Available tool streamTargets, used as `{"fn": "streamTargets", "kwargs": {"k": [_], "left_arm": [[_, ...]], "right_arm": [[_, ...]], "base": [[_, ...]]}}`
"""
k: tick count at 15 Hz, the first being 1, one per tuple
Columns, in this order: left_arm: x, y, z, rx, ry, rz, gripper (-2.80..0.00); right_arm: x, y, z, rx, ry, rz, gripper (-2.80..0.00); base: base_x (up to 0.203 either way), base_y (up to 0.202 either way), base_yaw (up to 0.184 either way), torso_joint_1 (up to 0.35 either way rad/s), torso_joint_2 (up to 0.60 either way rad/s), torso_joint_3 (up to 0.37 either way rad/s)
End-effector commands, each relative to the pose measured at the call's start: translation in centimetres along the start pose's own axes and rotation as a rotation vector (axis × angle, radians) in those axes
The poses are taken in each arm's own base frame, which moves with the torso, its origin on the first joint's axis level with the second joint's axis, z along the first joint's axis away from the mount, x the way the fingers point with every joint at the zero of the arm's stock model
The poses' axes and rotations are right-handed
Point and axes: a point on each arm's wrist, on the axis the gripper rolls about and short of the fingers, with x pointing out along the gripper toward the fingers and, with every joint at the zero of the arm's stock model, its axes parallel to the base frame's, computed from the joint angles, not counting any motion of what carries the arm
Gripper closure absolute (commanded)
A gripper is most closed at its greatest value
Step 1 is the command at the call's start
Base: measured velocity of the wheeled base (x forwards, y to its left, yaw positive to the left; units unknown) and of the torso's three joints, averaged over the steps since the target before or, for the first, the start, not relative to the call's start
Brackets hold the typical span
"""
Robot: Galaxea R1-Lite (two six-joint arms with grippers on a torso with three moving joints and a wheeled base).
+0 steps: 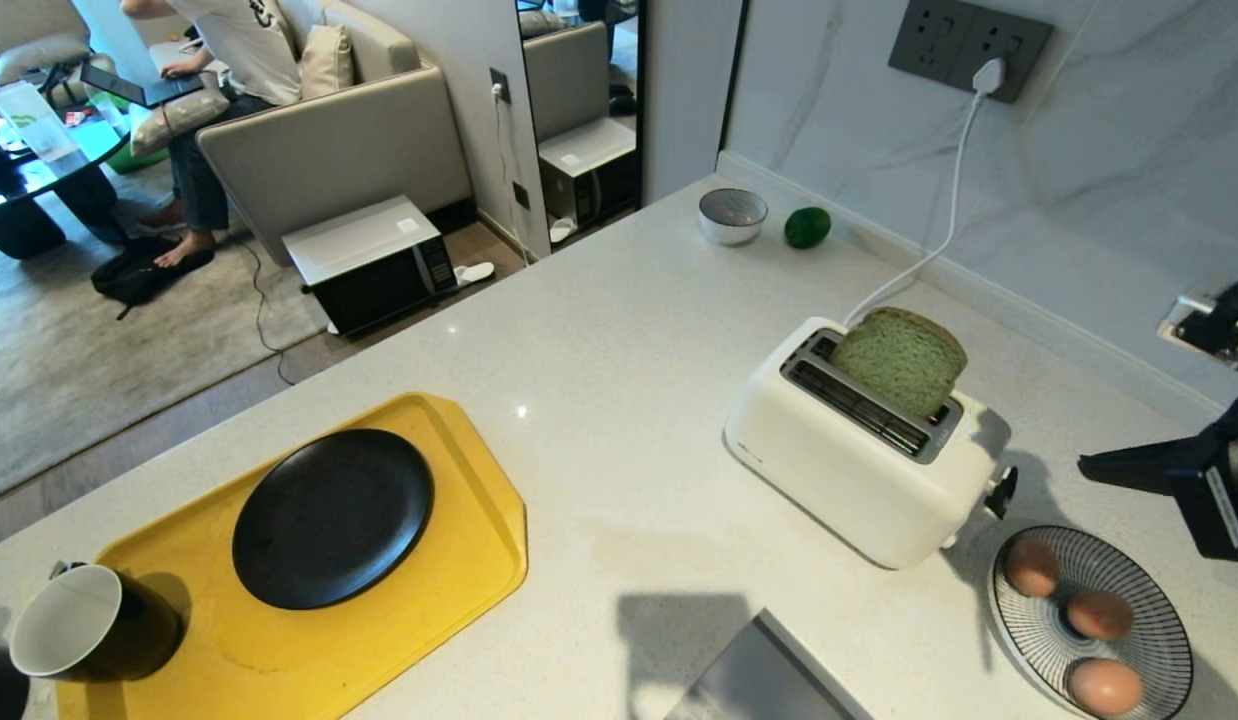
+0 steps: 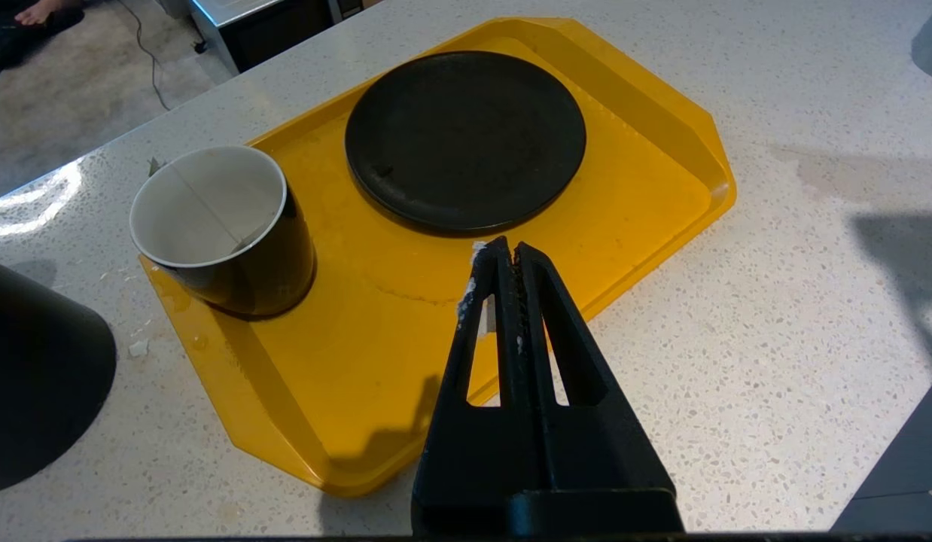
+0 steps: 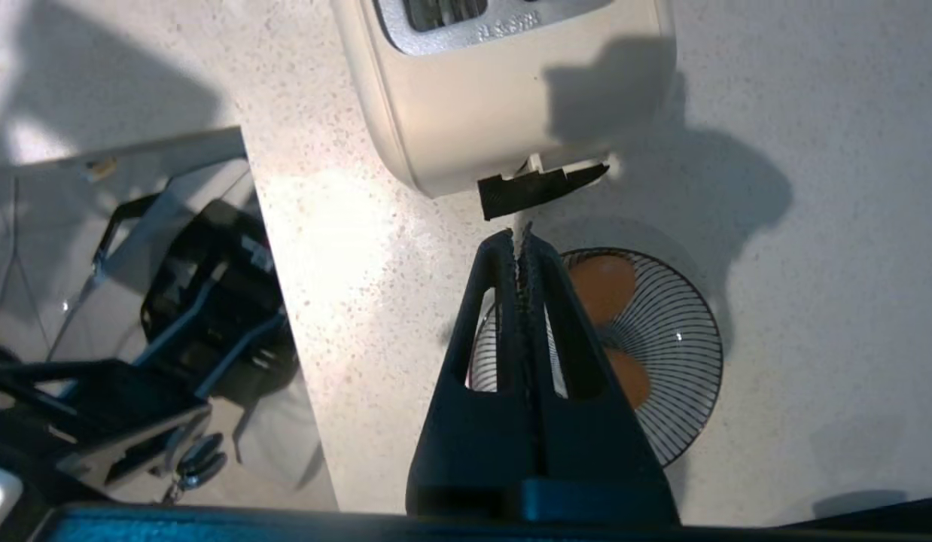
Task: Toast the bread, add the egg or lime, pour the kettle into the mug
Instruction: Use a bread toaster
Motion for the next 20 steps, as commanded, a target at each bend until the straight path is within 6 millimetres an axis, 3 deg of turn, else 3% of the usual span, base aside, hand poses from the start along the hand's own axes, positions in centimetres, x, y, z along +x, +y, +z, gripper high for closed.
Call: {"fn": "streamTargets", "kwargs": {"k": [1, 6, 10, 20], "left_arm": [[0.0, 0.0, 0.0, 0.0, 0.0, 0.0, 0.0], [0.0, 0.0, 0.0, 0.0, 0.0, 0.0, 0.0], [0.0, 0.0, 0.0, 0.0, 0.0, 0.0, 0.0], [0.0, 0.0, 0.0, 0.0, 0.0, 0.0, 0.0]], "right_arm": [[0.1, 0.2, -1.7, 0.008, -0.046, -0.03, 0.0], [3.7, -0.3, -3.1, 0.053, -0.083, -0.057, 0.0], [5.4, -0.7, -2.8, 0.058, -0.055, -0.021, 0.0], [6.9, -0.8, -3.3, 0.049, -0.011, 0.022, 0.0]], "base": [[0.0, 0.0, 0.0, 0.0, 0.0, 0.0], [0.0, 0.0, 0.0, 0.0, 0.0, 0.0], [0.0, 0.0, 0.0, 0.0, 0.0, 0.0], [0.0, 0.0, 0.0, 0.0, 0.0, 0.0]]}}
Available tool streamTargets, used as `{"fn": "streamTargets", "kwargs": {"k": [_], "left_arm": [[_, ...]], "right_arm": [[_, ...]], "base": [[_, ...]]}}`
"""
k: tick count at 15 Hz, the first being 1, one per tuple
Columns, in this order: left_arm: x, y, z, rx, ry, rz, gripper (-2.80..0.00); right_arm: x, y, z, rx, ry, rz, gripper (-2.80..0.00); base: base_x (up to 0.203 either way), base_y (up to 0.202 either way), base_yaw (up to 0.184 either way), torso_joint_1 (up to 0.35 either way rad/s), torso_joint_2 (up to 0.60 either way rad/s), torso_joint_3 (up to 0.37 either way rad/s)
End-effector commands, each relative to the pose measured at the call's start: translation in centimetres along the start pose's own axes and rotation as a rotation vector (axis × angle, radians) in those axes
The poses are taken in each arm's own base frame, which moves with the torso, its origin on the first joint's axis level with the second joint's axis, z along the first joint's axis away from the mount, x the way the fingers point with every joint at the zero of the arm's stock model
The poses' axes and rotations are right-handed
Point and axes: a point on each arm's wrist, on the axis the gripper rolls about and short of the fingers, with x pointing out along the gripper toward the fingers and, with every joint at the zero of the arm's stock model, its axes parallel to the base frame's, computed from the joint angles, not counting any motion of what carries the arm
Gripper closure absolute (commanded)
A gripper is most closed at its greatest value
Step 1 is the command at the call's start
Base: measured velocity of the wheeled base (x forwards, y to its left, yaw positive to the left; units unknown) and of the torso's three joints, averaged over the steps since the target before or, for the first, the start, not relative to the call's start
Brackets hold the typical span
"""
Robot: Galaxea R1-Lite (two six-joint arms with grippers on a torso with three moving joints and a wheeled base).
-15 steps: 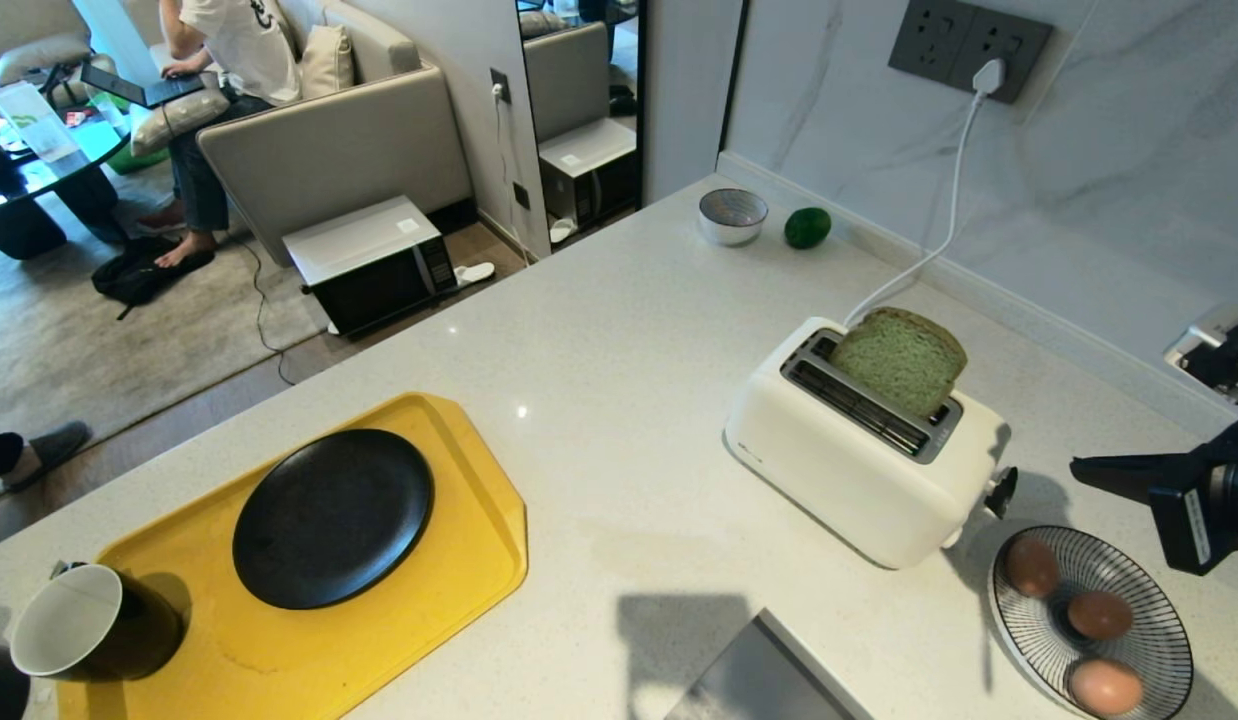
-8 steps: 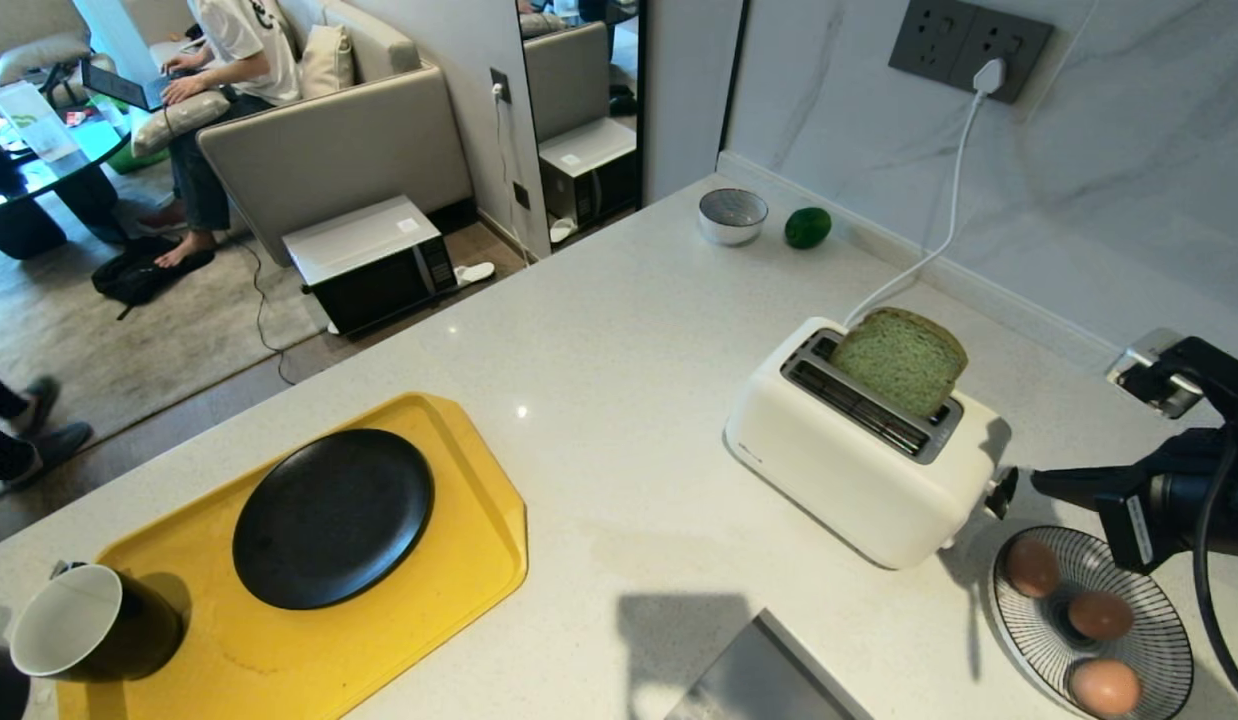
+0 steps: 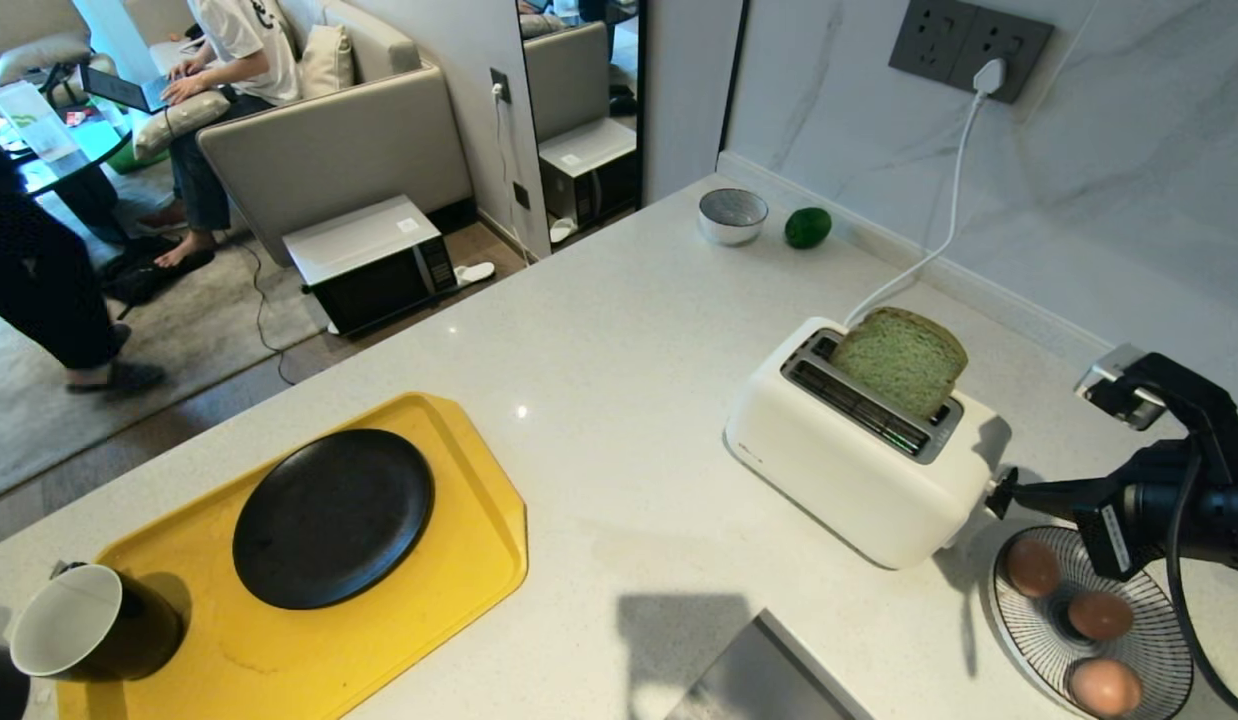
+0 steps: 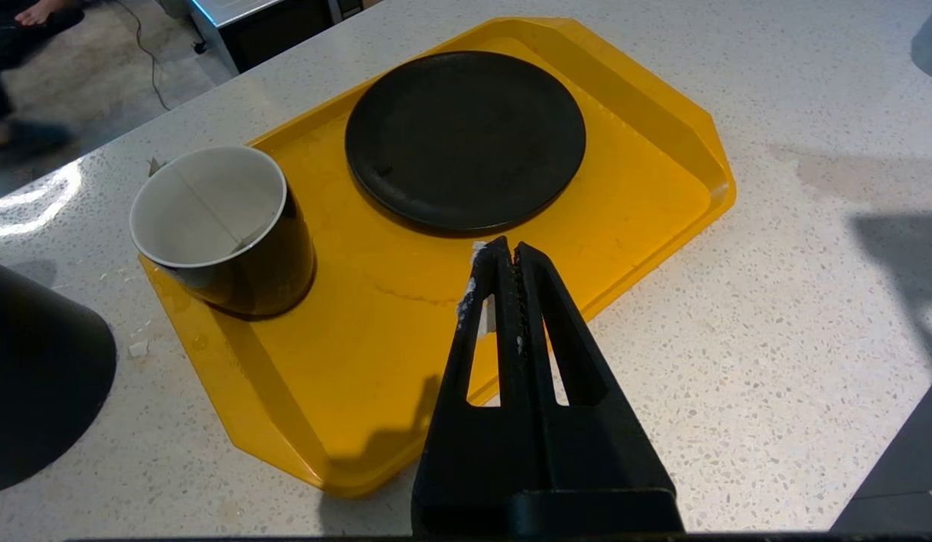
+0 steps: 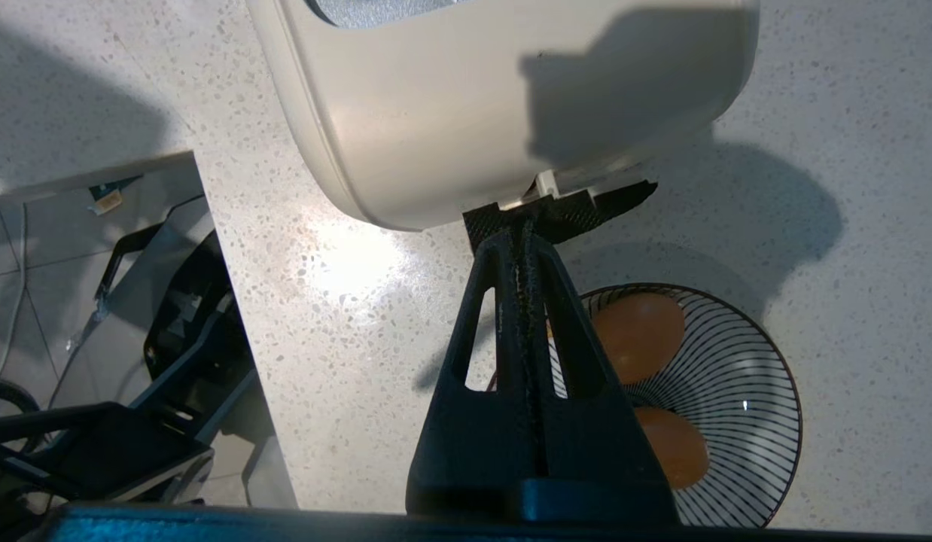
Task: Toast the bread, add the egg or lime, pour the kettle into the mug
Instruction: Use a bread toaster
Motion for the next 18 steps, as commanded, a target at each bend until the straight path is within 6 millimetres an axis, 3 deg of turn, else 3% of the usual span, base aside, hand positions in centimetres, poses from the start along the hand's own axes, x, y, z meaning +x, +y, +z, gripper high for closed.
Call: {"fn": "streamTargets", "kwargs": {"k": [1, 18], "left_arm": [[0.0, 0.0, 0.0, 0.0, 0.0, 0.001, 0.0], [0.0, 0.0, 0.0, 0.0, 0.0, 0.001, 0.0]], "right_arm": [[0.7, 0.0, -0.3, 0.001, 0.025, 0.013, 0.0], [3.3, -0.5, -0.5, -0.001, 0.092, 0.039, 0.0]], "base": [[0.0, 0.0, 0.0, 0.0, 0.0, 0.0], [0.0, 0.0, 0.0, 0.0, 0.0, 0.0]]}}
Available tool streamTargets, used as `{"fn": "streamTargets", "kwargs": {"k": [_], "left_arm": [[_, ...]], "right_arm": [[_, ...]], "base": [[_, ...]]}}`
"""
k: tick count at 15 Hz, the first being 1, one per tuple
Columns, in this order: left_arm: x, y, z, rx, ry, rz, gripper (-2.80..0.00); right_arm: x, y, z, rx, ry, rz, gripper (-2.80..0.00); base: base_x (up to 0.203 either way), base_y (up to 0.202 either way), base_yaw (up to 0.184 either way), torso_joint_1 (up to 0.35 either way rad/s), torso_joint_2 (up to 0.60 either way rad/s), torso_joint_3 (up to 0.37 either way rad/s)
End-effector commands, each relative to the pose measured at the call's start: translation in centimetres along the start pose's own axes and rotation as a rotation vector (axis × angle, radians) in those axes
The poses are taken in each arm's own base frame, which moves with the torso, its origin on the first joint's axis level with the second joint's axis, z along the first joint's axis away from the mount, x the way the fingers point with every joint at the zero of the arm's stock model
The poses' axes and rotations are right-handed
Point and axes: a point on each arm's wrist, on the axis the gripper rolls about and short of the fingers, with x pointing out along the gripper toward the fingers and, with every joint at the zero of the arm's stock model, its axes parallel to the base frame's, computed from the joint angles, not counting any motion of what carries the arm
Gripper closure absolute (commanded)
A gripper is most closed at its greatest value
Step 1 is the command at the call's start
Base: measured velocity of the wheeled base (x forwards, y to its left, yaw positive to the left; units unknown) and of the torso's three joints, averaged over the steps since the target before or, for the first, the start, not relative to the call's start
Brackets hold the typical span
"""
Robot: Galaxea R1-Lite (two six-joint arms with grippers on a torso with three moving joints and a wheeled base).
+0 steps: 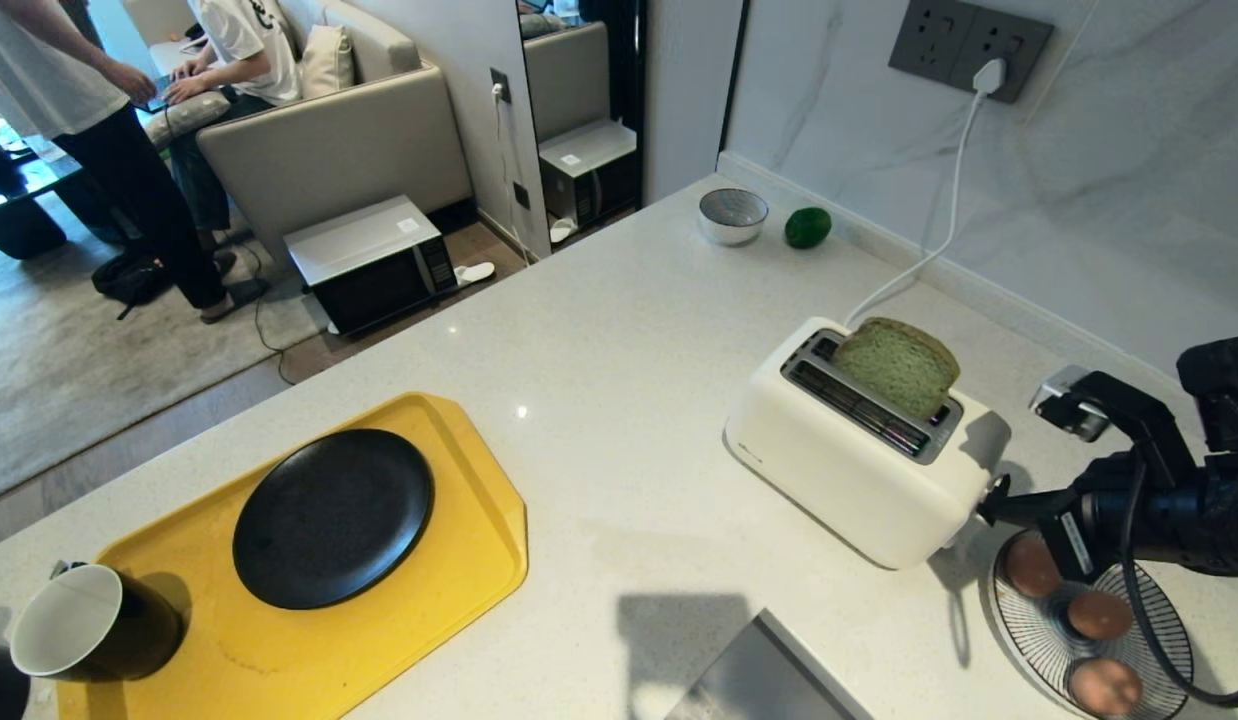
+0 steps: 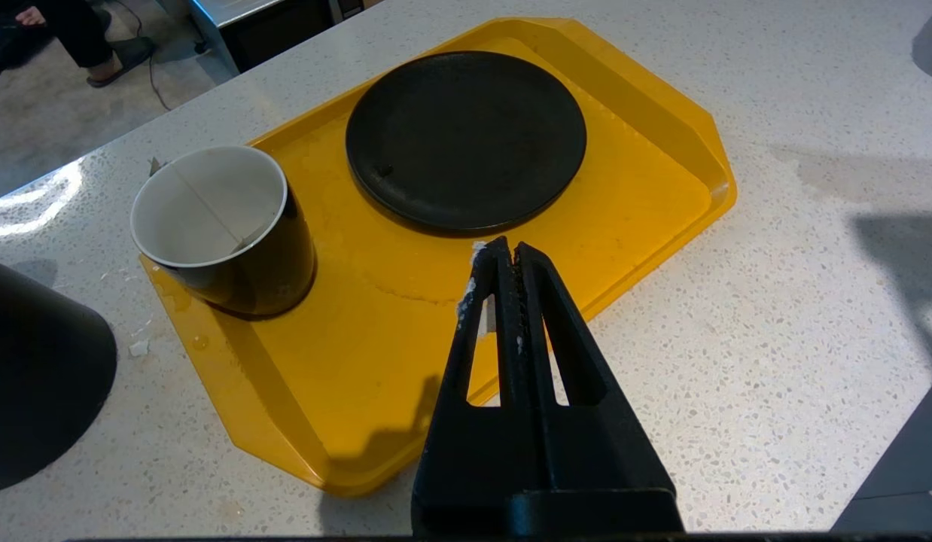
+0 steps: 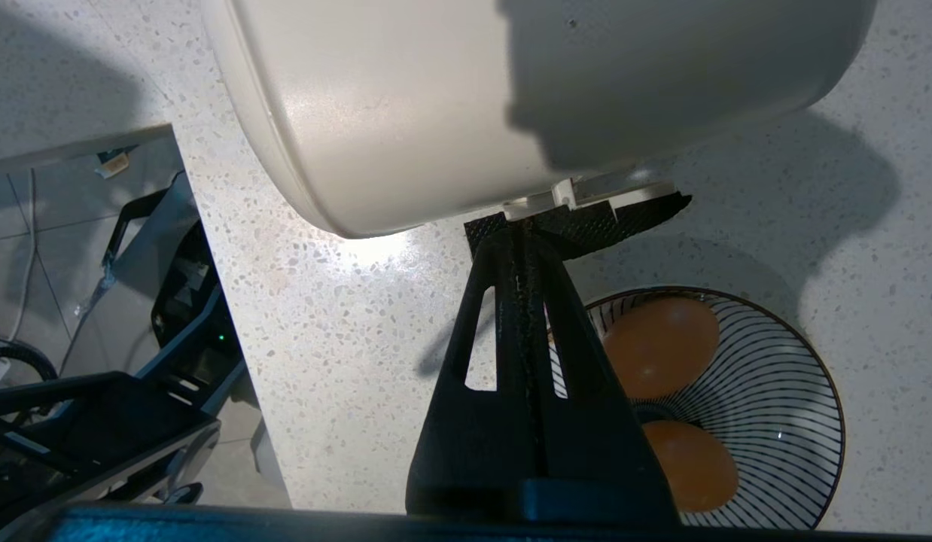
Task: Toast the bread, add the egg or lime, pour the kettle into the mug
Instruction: Use a bread toaster
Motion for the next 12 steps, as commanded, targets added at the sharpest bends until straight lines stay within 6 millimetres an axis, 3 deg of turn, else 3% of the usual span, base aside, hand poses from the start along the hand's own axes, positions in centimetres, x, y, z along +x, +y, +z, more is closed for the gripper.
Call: {"fn": "streamTargets", "kwargs": {"k": [1, 12], "left_arm": [[0.0, 0.0, 0.0, 0.0, 0.0, 0.0, 0.0], [0.0, 0.0, 0.0, 0.0, 0.0, 0.0, 0.0]], "right_arm": [[0.8, -0.2, -0.1, 0.001, 0.016, 0.006, 0.0], [2.4, -0.5, -0.2, 0.005, 0.032, 0.012, 0.0]], "base": [[0.0, 0.0, 0.0, 0.0, 0.0, 0.0], [0.0, 0.0, 0.0, 0.0, 0.0, 0.0]]}}
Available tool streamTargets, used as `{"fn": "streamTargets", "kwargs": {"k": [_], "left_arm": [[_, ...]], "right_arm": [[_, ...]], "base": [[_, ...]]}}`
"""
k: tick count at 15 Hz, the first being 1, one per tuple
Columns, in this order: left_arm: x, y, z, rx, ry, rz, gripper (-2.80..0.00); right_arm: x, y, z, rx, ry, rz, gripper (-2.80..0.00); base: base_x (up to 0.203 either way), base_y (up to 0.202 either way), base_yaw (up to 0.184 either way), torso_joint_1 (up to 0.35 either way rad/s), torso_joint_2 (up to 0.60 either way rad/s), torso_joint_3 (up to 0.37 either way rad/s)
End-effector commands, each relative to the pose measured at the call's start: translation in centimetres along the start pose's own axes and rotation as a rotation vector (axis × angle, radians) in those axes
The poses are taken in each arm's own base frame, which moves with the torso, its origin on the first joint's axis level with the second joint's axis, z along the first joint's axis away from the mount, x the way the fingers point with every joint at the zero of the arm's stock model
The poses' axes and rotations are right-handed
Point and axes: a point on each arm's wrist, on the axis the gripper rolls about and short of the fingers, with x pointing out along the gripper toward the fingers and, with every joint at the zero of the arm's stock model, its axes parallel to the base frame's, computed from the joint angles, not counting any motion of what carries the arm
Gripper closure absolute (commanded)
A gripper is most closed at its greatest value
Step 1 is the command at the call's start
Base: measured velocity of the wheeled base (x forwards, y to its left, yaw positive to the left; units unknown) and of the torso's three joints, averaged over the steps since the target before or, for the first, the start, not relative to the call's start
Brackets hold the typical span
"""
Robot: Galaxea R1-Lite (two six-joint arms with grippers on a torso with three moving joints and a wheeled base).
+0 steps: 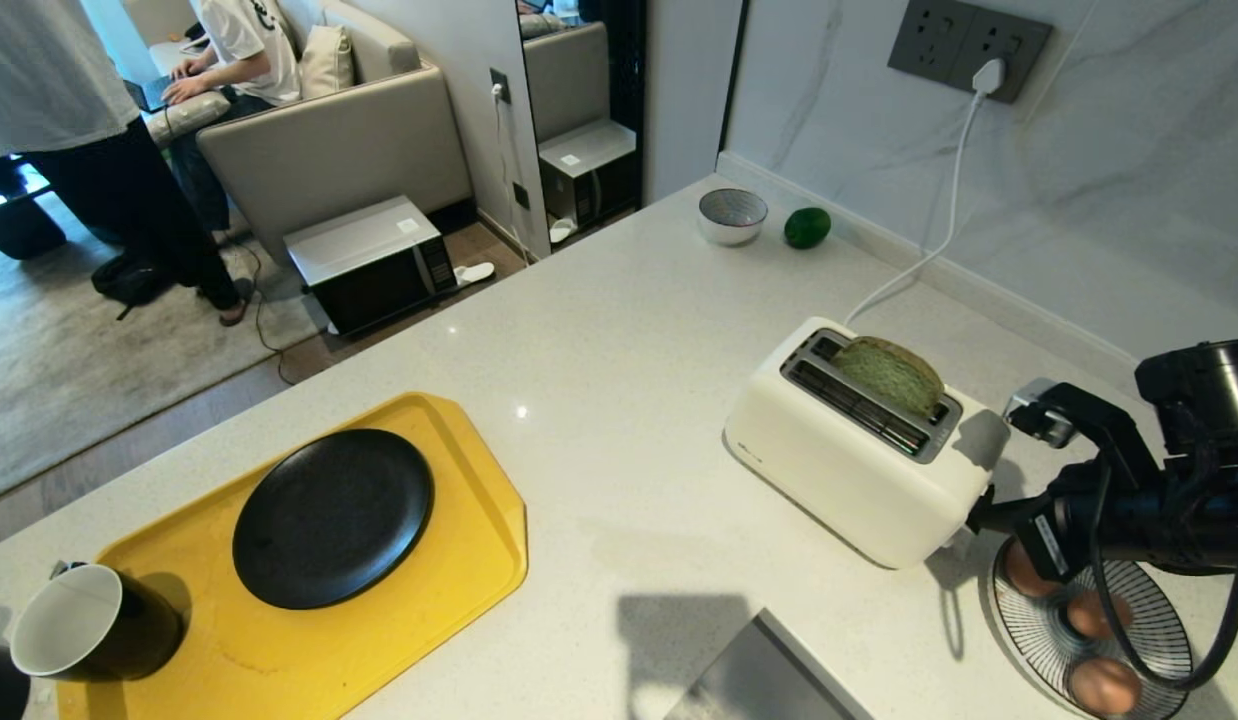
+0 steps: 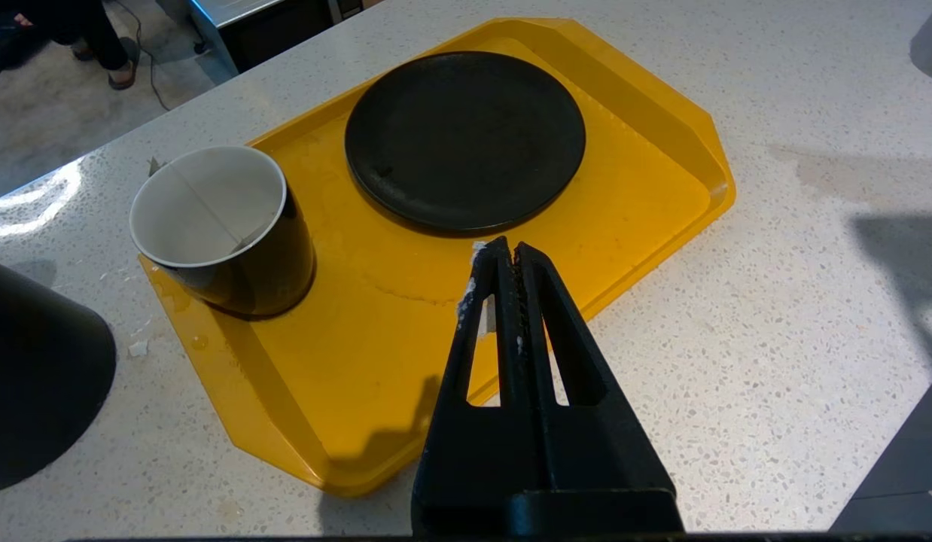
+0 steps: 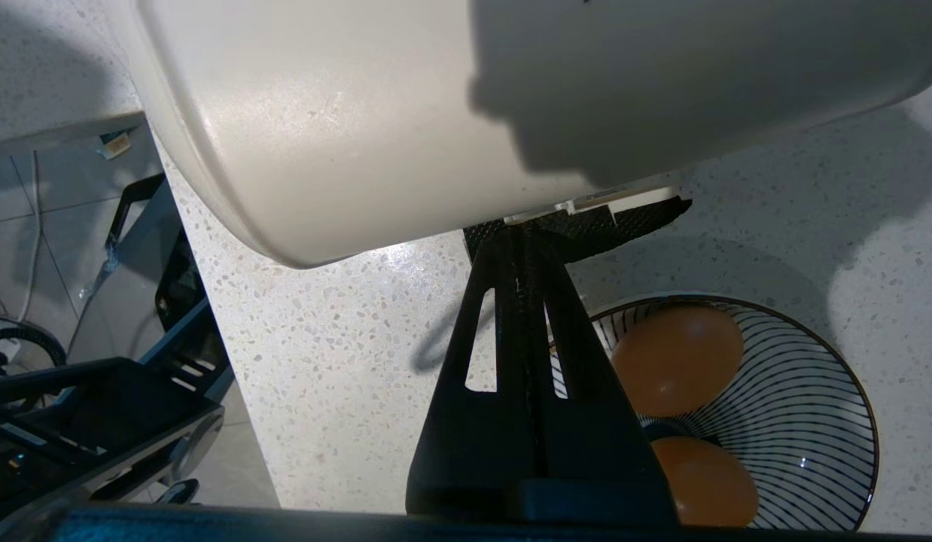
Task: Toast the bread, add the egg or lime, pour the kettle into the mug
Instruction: Use a bread toaster
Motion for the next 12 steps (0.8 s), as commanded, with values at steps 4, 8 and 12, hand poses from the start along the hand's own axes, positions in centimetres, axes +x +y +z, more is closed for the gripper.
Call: {"fn": "streamTargets", "kwargs": {"k": [4, 8, 12], "left_arm": [[0.01, 0.0, 0.01, 0.001, 0.0, 0.0, 0.0], [0.01, 0.0, 0.01, 0.001, 0.0, 0.001, 0.0], [0.01, 0.0, 0.01, 0.001, 0.0, 0.0, 0.0]], "right_arm": [[0.54, -0.04, -0.14, 0.001, 0.016, 0.008, 0.0], [0.67, -0.07, -0.15, 0.001, 0.017, 0.009, 0.0], [0.86, -0.06, -0.29, 0.0, 0.026, 0.012, 0.0]], "base": [[0.0, 0.0, 0.0, 0.0, 0.0, 0.0], [0.0, 0.0, 0.0, 0.0, 0.0, 0.0], [0.0, 0.0, 0.0, 0.0, 0.0, 0.0]]}}
